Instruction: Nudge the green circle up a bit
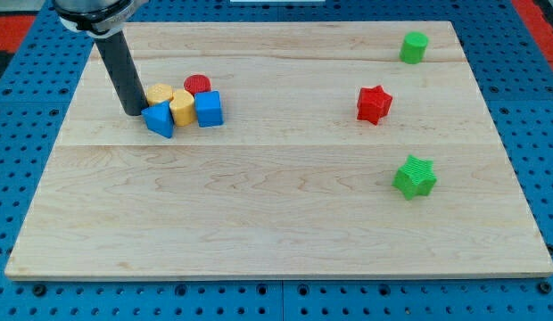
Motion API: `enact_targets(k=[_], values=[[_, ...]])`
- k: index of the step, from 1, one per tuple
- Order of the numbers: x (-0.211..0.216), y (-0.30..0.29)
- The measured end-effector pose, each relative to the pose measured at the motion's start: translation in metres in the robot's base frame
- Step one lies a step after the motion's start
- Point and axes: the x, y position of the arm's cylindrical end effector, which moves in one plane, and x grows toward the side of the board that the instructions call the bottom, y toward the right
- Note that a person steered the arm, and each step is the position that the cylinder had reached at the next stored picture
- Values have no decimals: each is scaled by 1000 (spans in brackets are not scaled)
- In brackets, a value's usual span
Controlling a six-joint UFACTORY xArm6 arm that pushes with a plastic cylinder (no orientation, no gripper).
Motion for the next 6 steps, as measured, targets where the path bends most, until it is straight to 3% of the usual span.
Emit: enact_targets(k=[1,2,3,6], values=[[-31,-43],[-82,-18],[-94,61],[-100,377]])
